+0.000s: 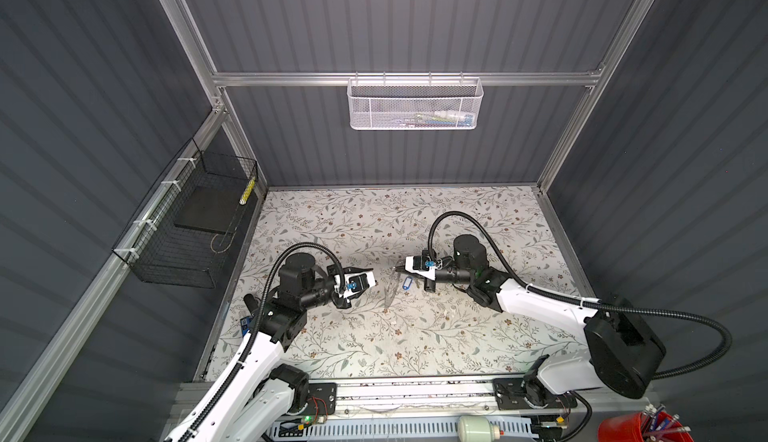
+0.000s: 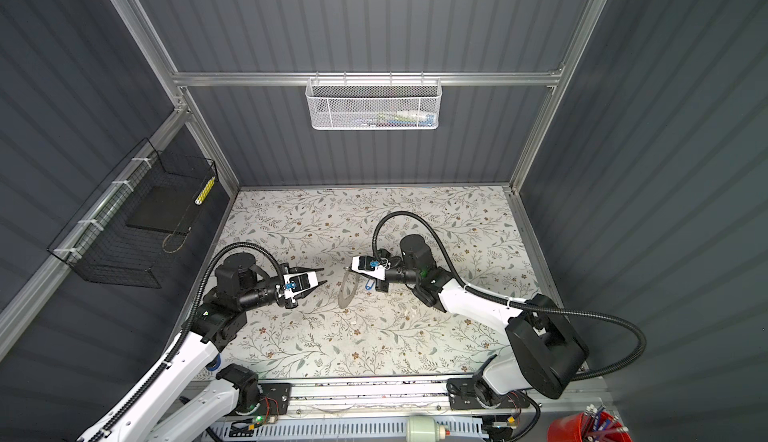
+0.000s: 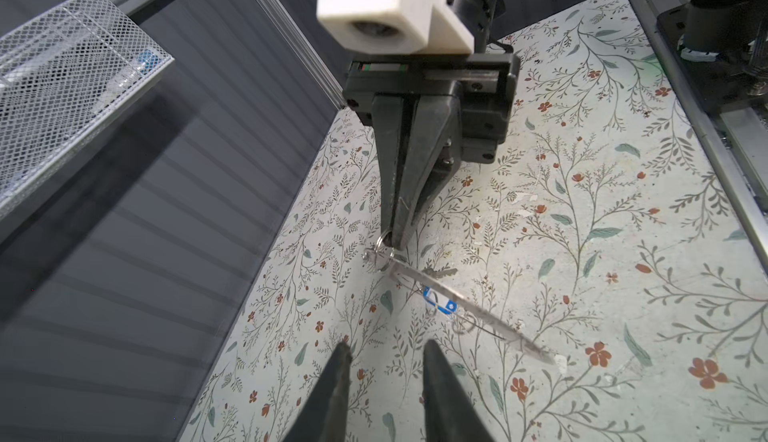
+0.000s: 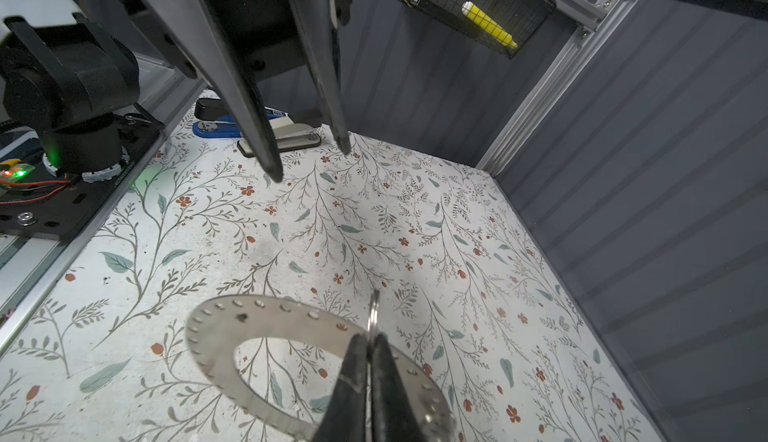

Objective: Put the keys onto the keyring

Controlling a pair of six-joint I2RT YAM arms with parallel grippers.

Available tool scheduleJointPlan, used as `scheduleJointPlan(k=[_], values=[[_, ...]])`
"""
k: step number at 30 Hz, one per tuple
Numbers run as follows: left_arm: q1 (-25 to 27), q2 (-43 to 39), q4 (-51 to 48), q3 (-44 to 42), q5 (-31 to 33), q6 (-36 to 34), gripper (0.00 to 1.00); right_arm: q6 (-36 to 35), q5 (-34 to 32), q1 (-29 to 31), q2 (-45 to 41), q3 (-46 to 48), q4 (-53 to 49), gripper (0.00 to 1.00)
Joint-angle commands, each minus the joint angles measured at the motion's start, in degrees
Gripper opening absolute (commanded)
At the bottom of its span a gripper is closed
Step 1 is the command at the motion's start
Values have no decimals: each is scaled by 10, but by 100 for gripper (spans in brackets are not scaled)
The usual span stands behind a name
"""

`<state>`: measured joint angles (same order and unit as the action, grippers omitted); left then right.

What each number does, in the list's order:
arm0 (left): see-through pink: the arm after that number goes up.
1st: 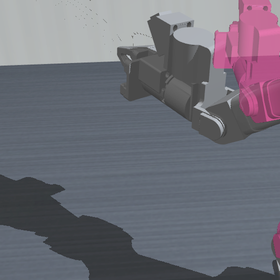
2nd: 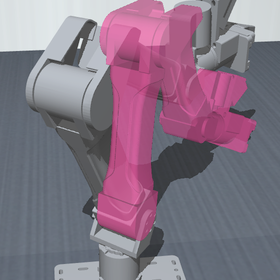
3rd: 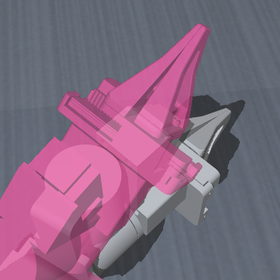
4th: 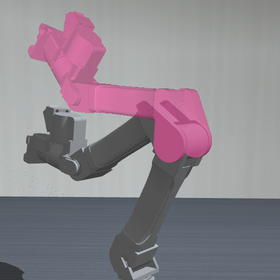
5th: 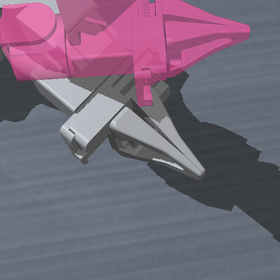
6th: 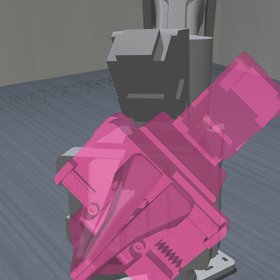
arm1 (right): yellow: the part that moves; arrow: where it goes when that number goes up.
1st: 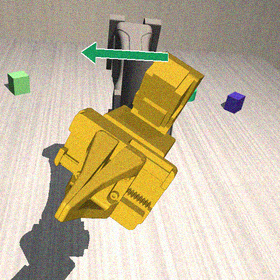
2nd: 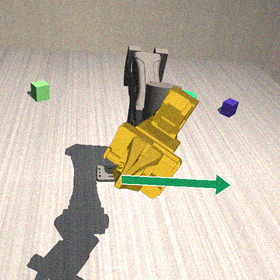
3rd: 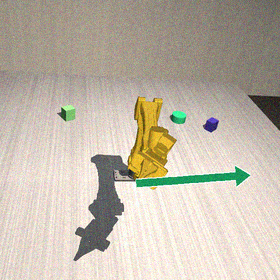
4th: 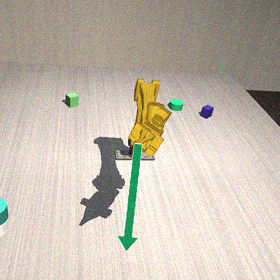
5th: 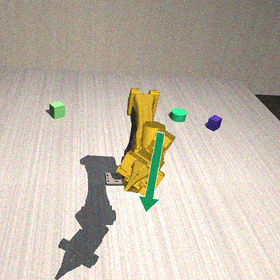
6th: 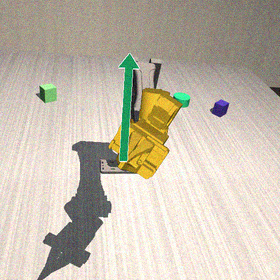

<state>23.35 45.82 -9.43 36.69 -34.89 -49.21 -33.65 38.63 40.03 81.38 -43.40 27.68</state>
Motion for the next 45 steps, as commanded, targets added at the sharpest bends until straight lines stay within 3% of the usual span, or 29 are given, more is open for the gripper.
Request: scheduleJointPlan(k=[1,13,45], values=[[5,8,-4,7,-7,2,33,-9,17,2,-12,2,15,5],[6,29,97,-30,-35,130,34,15,53,5,-10,-4,9,0],[49,83,112,-22,-37,134,17,16,70,22,11,-28,-9,0]])
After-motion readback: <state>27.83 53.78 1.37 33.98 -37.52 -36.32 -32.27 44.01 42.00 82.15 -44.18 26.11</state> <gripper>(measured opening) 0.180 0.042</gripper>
